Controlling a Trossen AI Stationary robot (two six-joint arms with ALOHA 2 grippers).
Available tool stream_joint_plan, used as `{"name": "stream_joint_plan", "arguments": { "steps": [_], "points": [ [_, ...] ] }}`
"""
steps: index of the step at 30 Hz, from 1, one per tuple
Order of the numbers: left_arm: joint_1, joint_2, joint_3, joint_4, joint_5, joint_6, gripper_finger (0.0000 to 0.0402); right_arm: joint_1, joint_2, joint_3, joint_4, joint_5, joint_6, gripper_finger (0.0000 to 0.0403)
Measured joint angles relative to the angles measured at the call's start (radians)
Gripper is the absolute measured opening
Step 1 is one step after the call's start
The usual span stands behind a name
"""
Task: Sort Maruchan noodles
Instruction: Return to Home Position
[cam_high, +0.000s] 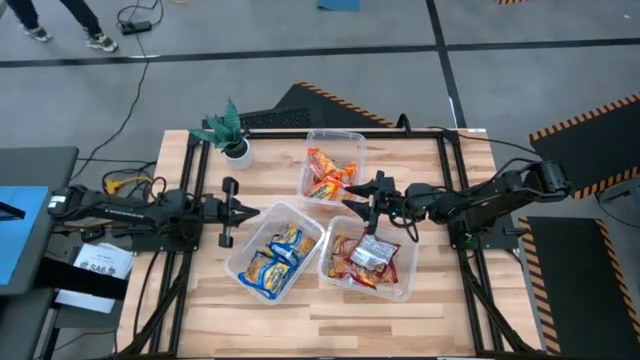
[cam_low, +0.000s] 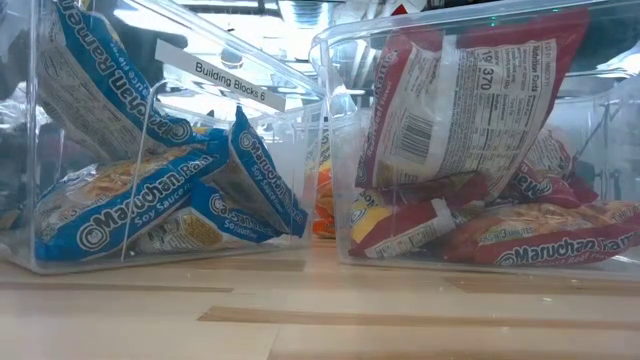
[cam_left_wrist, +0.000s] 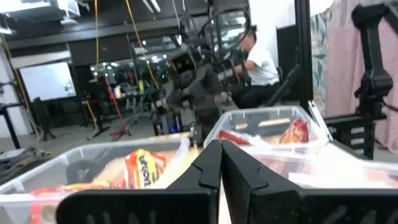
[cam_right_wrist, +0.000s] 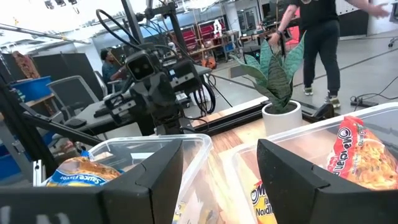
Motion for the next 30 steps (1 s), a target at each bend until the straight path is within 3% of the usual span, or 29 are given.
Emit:
{"name": "stream_joint_plan", "arguments": {
  "steps": [9,13,18,19,30],
  "points": [
    [0.0,-0.252,0.001,-0.415,0.02,-0.081,0.0,0.0,-0.014,0.0,-0.054,0.001,-0.001,0.022],
    [0.0,-0.362,0.001,-0.568,0.025,-0.115,0.0,0.002,-0.116,0.0,-0.187,0.004,0.002,0.017],
    [0.0,-0.484,0.001,-0.593,0.025,-0.101,0.0,0.047,-0.257,-0.011,-0.369,0.042,0.006,0.003],
    [0.0,-0.504,0.001,-0.594,0.024,-0.096,0.0,0.06,-0.277,-0.021,-0.388,0.057,-0.003,0.0017],
    [0.0,-0.532,0.0,-0.635,0.017,-0.084,0.0,0.247,-0.509,-0.199,-0.396,0.073,-0.152,0.0007]
  ]
}}
